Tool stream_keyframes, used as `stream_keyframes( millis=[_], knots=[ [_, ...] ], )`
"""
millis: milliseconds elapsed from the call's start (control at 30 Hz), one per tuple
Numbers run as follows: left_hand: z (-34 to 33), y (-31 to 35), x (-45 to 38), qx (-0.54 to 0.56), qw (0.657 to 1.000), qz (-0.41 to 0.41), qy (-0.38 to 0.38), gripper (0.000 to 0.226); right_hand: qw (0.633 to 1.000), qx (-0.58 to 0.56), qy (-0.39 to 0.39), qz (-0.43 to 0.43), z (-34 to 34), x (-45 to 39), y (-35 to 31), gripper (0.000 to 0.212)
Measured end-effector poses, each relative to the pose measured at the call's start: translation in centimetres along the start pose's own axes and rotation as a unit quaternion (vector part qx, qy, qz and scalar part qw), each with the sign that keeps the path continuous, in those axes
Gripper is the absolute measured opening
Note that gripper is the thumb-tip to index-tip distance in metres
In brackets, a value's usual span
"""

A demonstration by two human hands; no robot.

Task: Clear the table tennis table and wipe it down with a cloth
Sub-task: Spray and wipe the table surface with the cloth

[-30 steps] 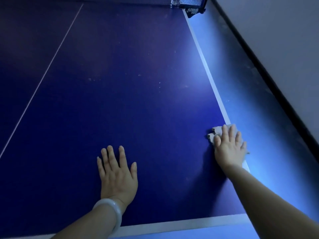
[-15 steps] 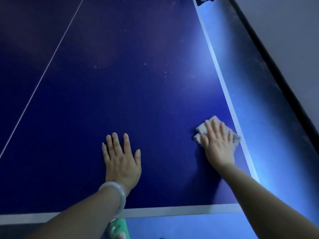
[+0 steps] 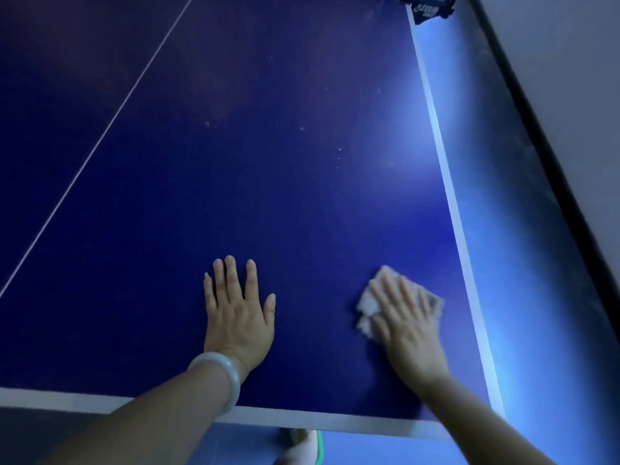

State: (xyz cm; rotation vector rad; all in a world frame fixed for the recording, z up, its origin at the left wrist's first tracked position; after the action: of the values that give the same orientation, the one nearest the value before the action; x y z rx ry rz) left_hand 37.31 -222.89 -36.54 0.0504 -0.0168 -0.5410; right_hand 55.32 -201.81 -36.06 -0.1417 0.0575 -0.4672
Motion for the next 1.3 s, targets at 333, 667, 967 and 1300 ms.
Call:
stream_keyframes(
  millis=[333,667,967,1300],
  knots=[
    [0.4,0.1,0.0,0.003,1.000,0.009,-0.014,0.070,0.998,-0.016,-0.014,0.060,-1.4,-3.5,-7.8,0.055],
    [0.8,0.3,0.1,0.000,1.000,0.000,-0.028,0.074,0.991,-0.018,-0.023,-0.131,1.1,-7.4,8.2,0.052],
    [1.0,0.5,-0.1,0.017,0.999,0.004,-0.037,0.079,0.988,-0.027,-0.050,0.144,0.4,-1.5,0.7,0.055],
    [2.4,10.5,1.0,0.118,0.973,0.200,0.001,0.061,0.976,-0.013,-0.062,0.206,1.6,-5.4,7.3,0.052]
  ],
)
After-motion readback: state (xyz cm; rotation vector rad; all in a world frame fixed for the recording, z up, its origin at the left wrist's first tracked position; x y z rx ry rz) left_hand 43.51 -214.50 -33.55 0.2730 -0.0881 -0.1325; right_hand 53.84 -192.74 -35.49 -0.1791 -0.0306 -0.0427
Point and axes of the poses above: each hand's wrist, its own x-axis away from the middle knuckle, its own z-axis out of the back of the hand, y = z × x, the point moved 8 cm from there along -x, towards the middle knuckle, and after that the axes turned 5 degrees about y, right-handed, at the moved point
